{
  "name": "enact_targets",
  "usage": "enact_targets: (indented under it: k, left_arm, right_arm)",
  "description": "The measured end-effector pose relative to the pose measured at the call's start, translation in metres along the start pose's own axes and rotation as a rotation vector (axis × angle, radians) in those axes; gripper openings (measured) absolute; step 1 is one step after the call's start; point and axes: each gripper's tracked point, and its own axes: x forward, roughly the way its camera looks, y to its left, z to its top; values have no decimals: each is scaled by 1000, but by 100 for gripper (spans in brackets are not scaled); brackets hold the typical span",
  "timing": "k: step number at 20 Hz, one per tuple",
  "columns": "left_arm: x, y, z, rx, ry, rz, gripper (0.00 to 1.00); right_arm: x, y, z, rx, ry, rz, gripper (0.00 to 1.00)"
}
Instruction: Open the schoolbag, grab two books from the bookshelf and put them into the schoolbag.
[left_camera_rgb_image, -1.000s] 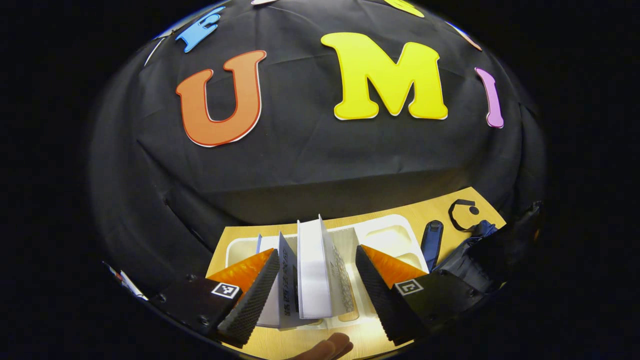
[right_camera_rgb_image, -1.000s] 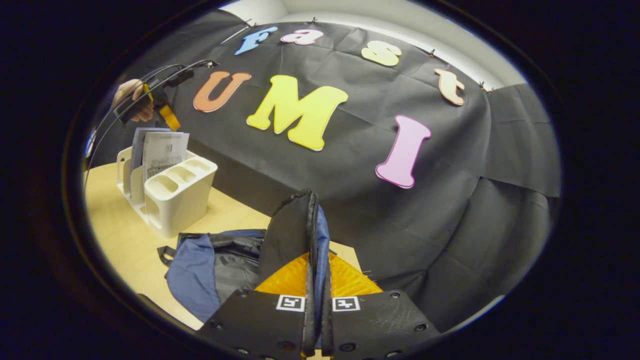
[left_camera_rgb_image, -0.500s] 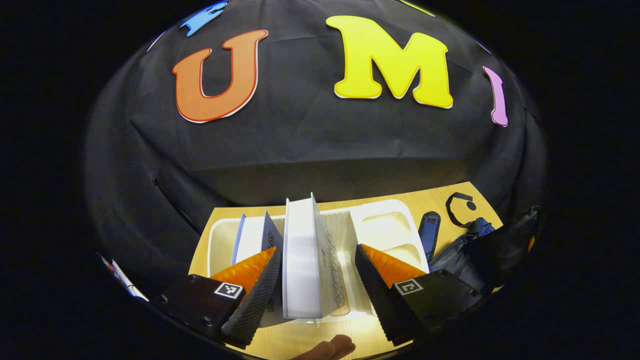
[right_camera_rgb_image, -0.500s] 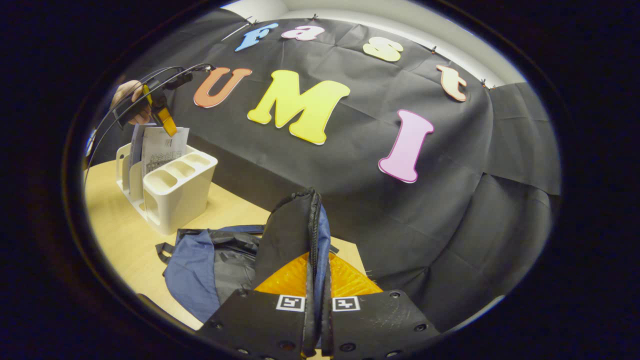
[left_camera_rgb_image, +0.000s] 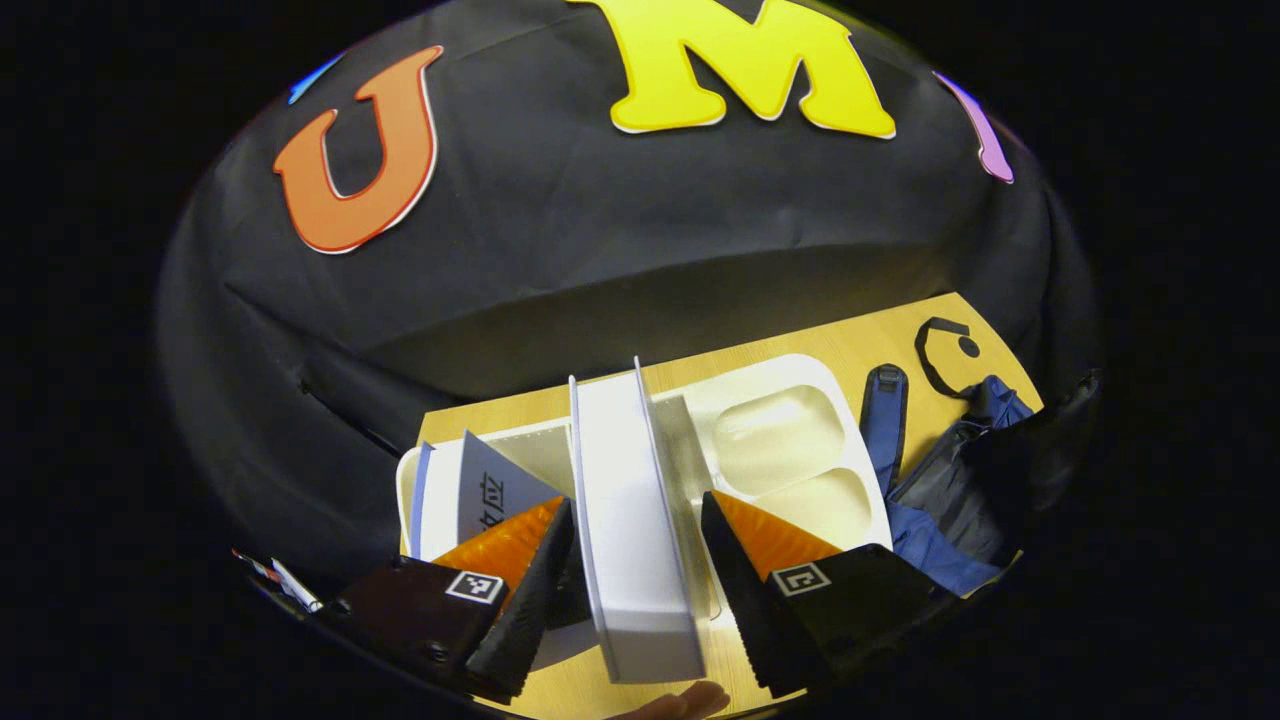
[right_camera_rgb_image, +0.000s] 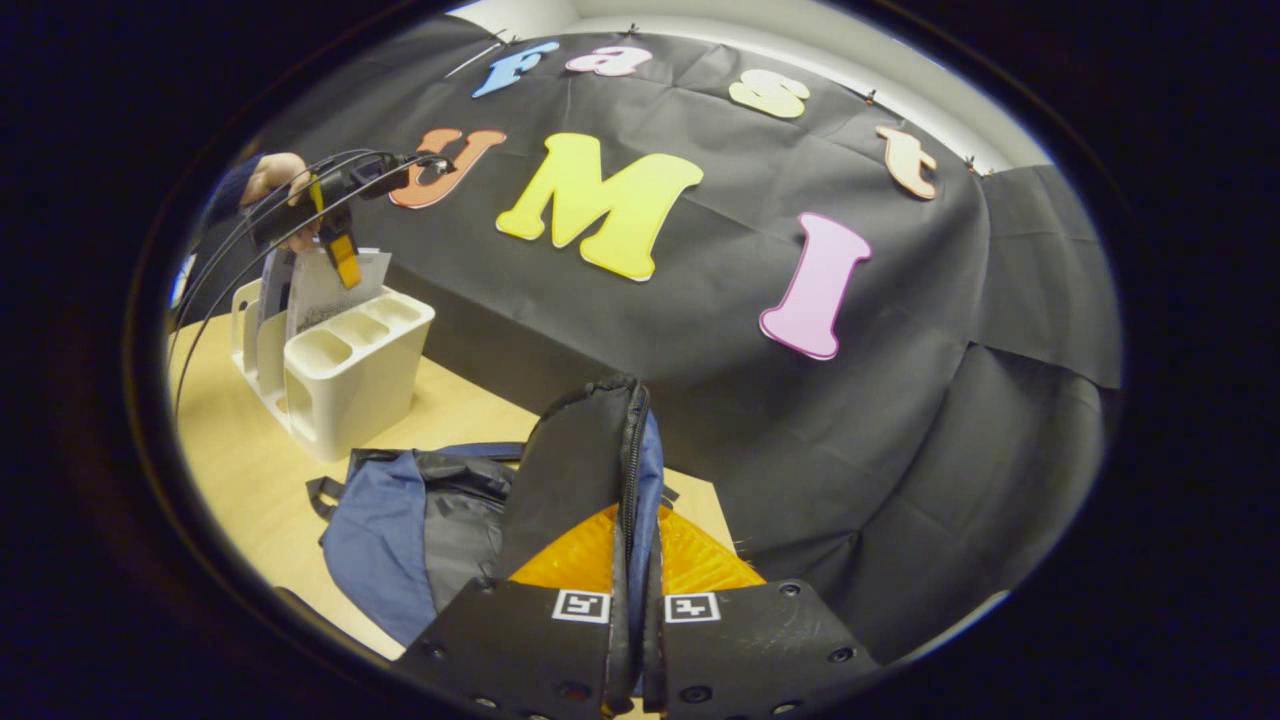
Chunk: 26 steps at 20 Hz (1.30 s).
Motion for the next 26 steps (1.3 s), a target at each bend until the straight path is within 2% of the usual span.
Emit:
enact_targets:
  k: [4,5,6,7,8,10,13,14,15,18,20,21,22,23,26]
  left_arm:
    - [15,-6,-2,36,59,15,75]
    - [17,-5,-4,49,79,17,72]
    - [21,-5,-5,54,88,15,68]
    - [20,-9,-5,43,99,0,64]
    - [20,-11,-6,26,114,1,54]
    - [18,-12,-8,9,126,-7,51]
    - [14,-15,-13,-18,143,-10,48]
    - [12,-12,-11,-21,131,3,52]
    - [9,-8,-11,-35,127,14,48]
    - [-17,-4,-18,-73,111,3,48]
    - [-33,-1,-20,-96,84,-3,48]
    - [-44,2,-20,-116,61,2,48]
    - [-56,3,-20,-138,32,3,48]
    - [-67,6,-19,-140,-12,-2,48]
    - [-98,8,-34,-201,-57,-17,47]
  right_arm:
    - [2,-5,-7,13,2,6,5]
    - [3,-6,-8,16,3,8,8]
    - [4,-7,-11,22,4,10,5]
    - [4,-9,-13,29,7,12,8]
    - [5,-11,-15,36,7,13,5]
    - [7,-11,-16,45,7,24,5]
    - [9,-12,-18,43,13,30,5]
    - [9,-13,-19,44,13,30,5]
    - [9,-13,-18,44,10,31,5]
    - [7,-16,-20,48,10,30,5]
    - [7,-17,-22,50,13,27,8]
    - [7,-17,-23,52,17,25,5]
    - [7,-17,-23,61,15,21,8]
    - [6,-18,-22,68,13,18,5]
    - [7,-15,-25,78,14,17,5]
